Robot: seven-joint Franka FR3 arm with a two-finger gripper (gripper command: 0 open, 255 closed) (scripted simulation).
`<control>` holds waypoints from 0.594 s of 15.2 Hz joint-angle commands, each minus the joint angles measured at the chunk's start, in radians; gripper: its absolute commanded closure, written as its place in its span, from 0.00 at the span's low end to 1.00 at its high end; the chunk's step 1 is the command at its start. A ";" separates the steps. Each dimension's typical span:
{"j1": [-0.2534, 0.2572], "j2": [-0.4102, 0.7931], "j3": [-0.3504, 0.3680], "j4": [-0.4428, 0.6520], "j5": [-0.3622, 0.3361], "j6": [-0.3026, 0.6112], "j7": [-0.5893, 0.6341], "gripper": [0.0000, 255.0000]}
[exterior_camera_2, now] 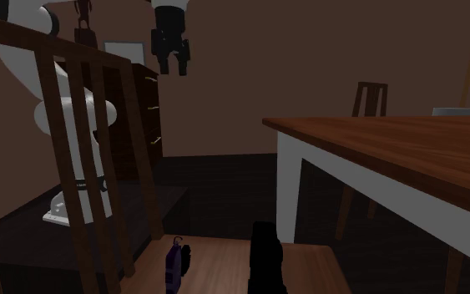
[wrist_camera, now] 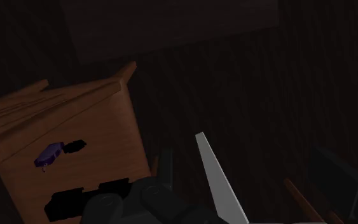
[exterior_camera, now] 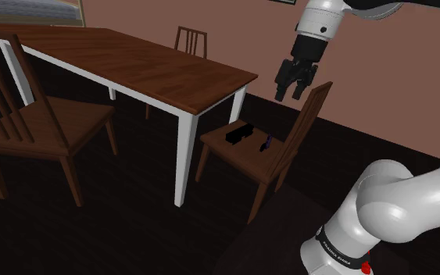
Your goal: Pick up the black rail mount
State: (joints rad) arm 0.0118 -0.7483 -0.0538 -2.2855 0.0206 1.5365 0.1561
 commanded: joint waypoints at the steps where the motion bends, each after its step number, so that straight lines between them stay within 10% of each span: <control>1: 0.000 0.000 0.000 0.000 0.000 0.000 0.000 0.00; 9: -0.073 0.212 0.018 -0.031 0.010 0.257 0.194 0.00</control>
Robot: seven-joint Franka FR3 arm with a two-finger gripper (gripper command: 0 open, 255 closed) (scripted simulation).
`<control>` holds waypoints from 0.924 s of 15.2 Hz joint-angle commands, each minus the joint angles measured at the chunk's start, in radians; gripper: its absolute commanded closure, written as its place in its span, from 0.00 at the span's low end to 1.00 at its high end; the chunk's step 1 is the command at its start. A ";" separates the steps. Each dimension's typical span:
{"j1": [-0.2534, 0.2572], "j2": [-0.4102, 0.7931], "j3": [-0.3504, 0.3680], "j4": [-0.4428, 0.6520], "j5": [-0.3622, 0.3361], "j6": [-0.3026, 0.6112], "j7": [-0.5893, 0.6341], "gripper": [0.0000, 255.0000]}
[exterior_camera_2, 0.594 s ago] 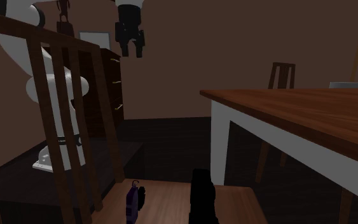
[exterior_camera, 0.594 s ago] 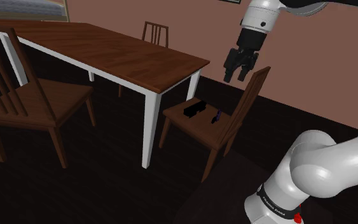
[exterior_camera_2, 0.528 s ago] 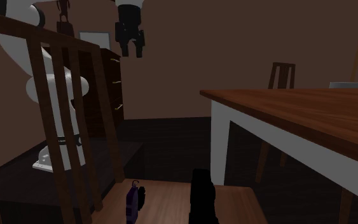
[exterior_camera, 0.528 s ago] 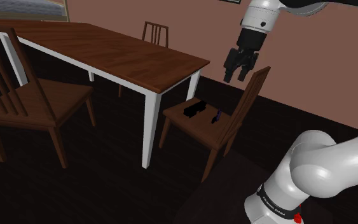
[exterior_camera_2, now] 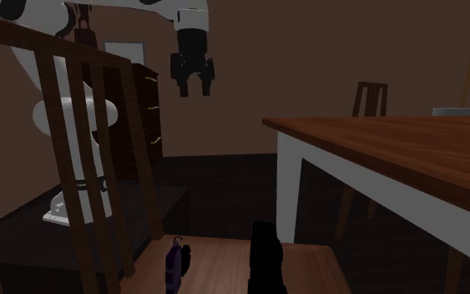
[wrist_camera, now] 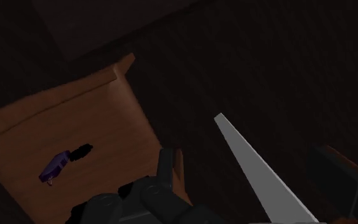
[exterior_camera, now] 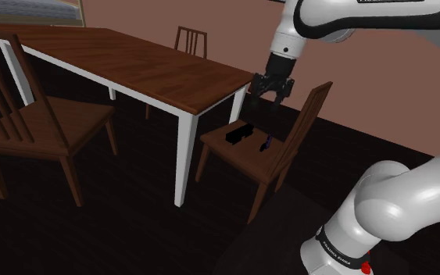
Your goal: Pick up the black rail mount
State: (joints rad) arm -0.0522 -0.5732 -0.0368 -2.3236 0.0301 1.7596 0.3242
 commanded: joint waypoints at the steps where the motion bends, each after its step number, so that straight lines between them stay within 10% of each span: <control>1: -0.018 0.066 0.002 0.009 0.001 0.063 0.049 0.00; 14: -0.120 0.473 -0.027 0.115 -0.004 0.382 0.341 0.00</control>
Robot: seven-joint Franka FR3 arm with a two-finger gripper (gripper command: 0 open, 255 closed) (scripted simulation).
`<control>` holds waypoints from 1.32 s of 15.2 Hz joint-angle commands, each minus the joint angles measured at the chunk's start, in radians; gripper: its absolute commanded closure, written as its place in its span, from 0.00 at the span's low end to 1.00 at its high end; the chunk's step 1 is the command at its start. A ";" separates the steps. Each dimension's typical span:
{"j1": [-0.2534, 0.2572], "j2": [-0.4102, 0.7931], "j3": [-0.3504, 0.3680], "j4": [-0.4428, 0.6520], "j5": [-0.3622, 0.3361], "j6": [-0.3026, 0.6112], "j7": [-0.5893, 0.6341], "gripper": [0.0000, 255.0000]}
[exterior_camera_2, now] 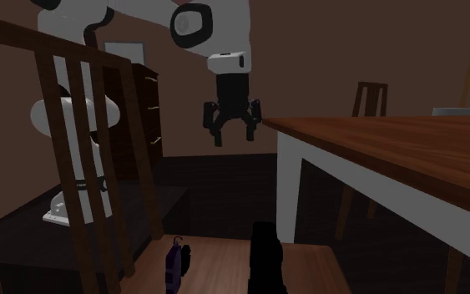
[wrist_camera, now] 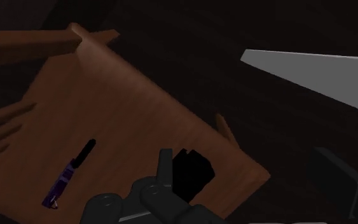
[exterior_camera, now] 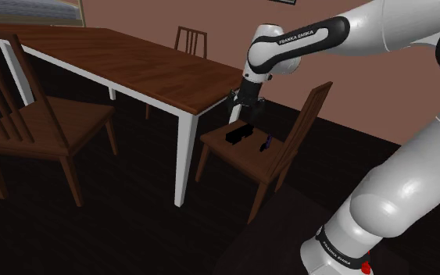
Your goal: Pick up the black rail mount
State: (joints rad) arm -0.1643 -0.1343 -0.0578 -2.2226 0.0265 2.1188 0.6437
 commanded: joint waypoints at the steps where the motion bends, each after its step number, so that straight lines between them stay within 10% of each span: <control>1: -0.015 0.065 -0.011 0.027 0.000 0.041 0.042 0.00; 20: -0.124 0.568 -0.119 0.305 0.081 0.273 0.323 0.00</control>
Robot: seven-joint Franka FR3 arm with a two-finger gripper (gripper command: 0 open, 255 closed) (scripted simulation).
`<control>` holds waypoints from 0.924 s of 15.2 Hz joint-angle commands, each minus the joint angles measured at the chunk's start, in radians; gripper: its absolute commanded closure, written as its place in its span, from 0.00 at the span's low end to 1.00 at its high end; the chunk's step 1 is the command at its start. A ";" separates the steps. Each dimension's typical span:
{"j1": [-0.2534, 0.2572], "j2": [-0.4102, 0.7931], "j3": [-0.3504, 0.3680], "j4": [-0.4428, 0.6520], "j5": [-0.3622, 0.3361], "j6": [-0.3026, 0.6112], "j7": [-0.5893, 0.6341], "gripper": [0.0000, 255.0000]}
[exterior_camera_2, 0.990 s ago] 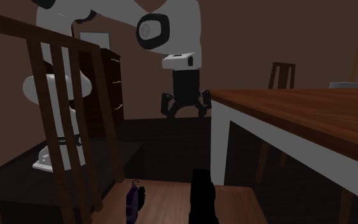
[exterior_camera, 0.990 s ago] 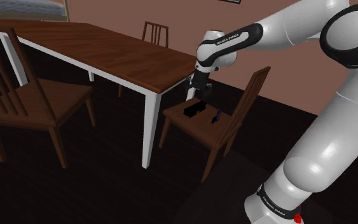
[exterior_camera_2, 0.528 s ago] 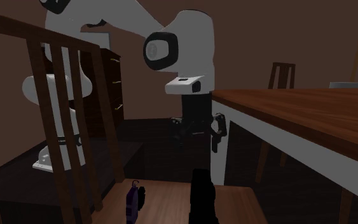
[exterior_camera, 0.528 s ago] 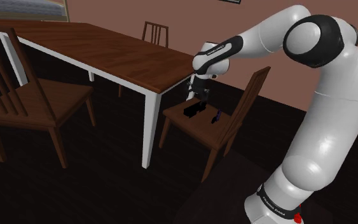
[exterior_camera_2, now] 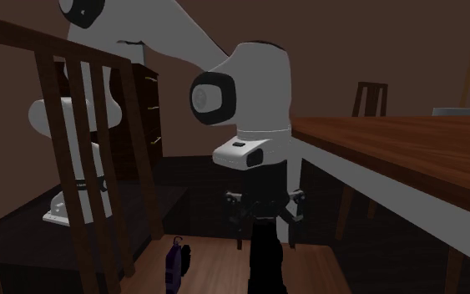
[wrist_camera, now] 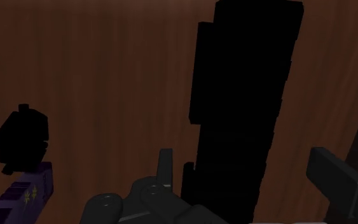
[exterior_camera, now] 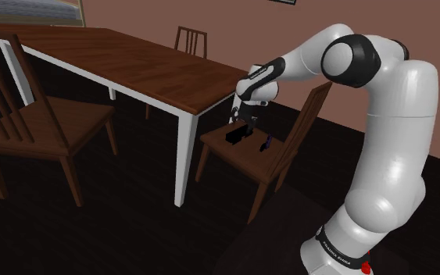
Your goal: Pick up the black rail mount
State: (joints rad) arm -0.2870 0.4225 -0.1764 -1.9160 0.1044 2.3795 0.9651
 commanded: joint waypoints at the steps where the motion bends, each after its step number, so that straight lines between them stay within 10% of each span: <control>1: -0.003 0.020 0.001 -0.003 0.006 0.023 0.000 0.00; 7: -0.008 0.062 0.008 -0.008 0.017 0.069 -0.007 0.00; 8: -0.007 0.063 0.009 -0.009 0.017 0.071 -0.006 1.00; 14: -0.008 0.063 0.008 -0.008 0.017 0.070 -0.007 1.00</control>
State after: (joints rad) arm -0.2947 0.4838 -0.1682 -1.9233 0.1212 2.4493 0.9582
